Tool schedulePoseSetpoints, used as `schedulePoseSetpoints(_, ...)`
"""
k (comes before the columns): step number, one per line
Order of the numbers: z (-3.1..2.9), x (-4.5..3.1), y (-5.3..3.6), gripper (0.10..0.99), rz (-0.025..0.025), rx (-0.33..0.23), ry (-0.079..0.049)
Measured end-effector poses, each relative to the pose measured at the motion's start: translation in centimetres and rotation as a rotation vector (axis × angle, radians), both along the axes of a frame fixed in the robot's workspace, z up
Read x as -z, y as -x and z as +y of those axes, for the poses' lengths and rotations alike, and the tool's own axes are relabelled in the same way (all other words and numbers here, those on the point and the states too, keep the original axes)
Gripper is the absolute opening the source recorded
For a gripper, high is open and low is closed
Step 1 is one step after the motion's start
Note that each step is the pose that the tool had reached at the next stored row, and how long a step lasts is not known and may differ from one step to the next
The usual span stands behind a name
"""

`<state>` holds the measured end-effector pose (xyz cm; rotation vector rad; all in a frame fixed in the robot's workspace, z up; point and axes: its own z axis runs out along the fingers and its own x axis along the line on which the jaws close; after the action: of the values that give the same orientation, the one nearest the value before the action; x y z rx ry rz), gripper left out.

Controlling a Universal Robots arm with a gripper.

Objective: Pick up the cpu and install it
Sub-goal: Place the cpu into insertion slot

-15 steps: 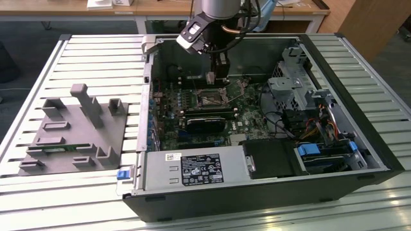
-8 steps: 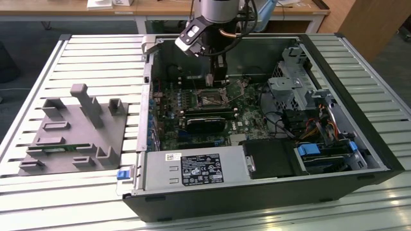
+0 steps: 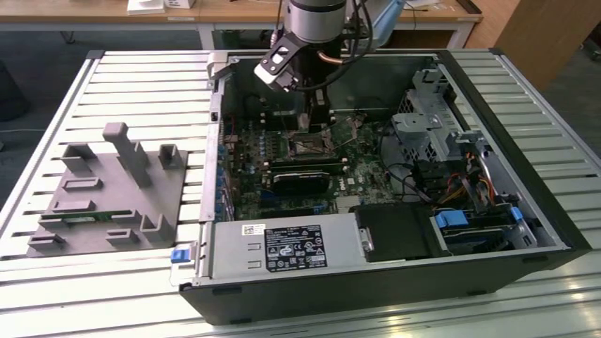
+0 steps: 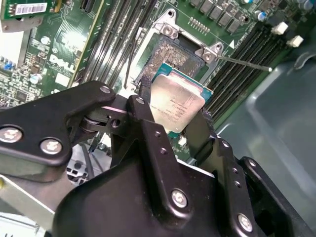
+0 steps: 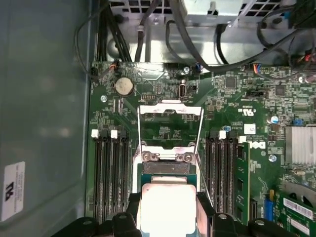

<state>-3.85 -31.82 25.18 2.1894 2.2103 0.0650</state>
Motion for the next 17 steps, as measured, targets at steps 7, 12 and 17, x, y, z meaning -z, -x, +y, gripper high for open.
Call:
schedulePoseSetpoints(7, 0.0, 1.19, 0.0, 0.529, 0.0, -0.006, 0.0)
schedulePoseSetpoints(12, 0.0, 1.86, 0.02, 0.529, 0.0, -0.006, 0.0)
schedulePoseSetpoints(17, 0.0, 2.48, 0.07, 0.529, 0.0002, -0.006, 0.0)
